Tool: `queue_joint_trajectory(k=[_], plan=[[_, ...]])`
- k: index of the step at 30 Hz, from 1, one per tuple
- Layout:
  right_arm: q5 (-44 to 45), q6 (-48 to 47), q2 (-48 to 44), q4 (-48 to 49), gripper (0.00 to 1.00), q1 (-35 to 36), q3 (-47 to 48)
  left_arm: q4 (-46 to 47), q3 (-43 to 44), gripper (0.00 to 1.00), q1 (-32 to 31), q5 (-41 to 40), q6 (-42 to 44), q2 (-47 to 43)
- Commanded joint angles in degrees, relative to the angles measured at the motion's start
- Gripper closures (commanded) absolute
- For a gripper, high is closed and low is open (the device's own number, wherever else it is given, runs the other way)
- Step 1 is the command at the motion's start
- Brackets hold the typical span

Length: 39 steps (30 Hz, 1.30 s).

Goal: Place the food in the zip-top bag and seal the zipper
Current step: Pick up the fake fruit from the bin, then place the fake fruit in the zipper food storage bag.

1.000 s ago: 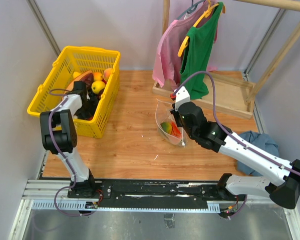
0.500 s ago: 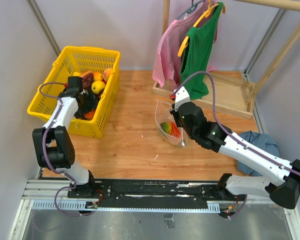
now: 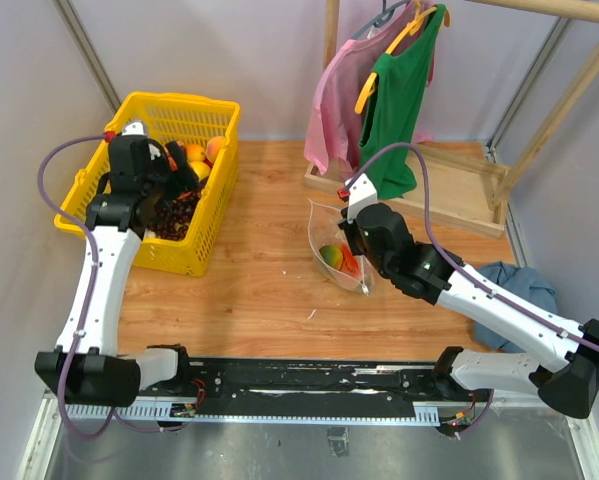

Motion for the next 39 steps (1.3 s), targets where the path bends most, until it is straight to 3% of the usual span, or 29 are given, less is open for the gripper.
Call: queue_joint_trajectory(k=[1,8,15,21,25,30,39], plan=[[-3.03,-0.78,-0.96,0.77,0.99,-0.74,0.98,-0.18,1.8,0.66,-2.26,4.04,-0.51,-4.8],[-5.65,-0.03,-2.0,1.88,0.99,-0.74,0.57,5.92,-2.77,0.67,-9.56,12.56,-3.3,-13.07],[-7.0,0.87,-2.13,2.5,0.99,-0.66,0.39,18.29,-11.73,0.67,-21.61,18.27,-4.53,-17.13],[-7.49,1.33,-2.29,2.66,0.99,-0.66,-0.04,27.38,-17.09,0.67,-37.56,11.97,-3.43,-15.74],[-8.56,1.89,-2.6,2.78,0.99,-0.66,-0.23,33.61,-18.62,0.67,-44.87,7.56,-1.95,-12.66],[-9.81,2.77,-3.33,3.3,0.99,-0.66,-0.81,39.02,-20.07,0.65,-47.57,7.49,-1.88,-8.27],[-9.66,3.26,-4.34,4.02,0.99,-0.7,-1.61,37.65,-22.59,0.57,-50.68,3.26,0.51,-3.36]])
